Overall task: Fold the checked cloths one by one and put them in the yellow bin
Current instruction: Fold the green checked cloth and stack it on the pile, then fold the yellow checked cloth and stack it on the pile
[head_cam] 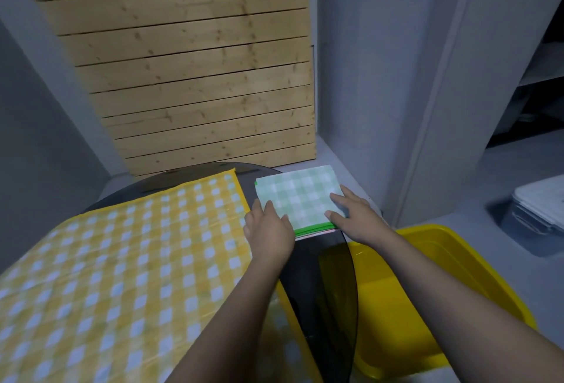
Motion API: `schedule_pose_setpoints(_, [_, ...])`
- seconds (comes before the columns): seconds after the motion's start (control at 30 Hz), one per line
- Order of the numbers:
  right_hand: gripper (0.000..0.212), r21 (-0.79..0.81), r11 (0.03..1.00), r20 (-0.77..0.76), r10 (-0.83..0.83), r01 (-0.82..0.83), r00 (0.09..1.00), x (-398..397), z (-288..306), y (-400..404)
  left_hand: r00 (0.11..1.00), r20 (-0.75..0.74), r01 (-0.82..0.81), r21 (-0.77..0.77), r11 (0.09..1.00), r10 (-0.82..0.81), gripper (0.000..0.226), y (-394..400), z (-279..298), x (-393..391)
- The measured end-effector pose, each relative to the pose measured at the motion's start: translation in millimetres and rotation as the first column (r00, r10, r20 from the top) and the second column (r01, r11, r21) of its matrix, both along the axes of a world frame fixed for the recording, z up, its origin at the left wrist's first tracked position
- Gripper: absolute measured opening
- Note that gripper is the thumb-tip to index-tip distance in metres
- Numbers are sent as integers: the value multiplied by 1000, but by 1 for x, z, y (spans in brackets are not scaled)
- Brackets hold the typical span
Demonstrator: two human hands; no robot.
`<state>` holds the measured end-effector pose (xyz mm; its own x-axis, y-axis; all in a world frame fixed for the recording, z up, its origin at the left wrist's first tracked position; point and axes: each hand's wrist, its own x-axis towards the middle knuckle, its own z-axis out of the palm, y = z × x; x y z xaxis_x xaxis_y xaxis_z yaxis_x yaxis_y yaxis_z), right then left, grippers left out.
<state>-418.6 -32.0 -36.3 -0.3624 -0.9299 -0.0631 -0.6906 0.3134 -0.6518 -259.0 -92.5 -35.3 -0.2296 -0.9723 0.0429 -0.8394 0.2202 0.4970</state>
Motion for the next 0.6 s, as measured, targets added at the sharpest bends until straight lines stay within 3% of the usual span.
schedule_pose_setpoints(0.13, [55, 78, 997, -105, -8, 16, 994, 5, 1, -1, 997, 81, -3, 6, 1000, 3, 46, 1, 0, -1])
schedule_pose_setpoints(0.23, [53, 122, 992, -229, -8, 37, 973, 6, 7, 1, 998, 57, -3, 35, 999, 1, 47, 4, 4, 1])
schedule_pose_setpoints(0.4, [46, 11, 997, -250, -76, 81, 965, 8, 14, 12, 995, -104, 14, 28, 1000, -10, 46, 18, 14, 9])
schedule_pose_setpoints(0.6, [41, -114, 993, -297, -16, -19, 955, 21, 27, 26, 981, -188, 44, 13, 999, -41, 47, 37, 28, 25])
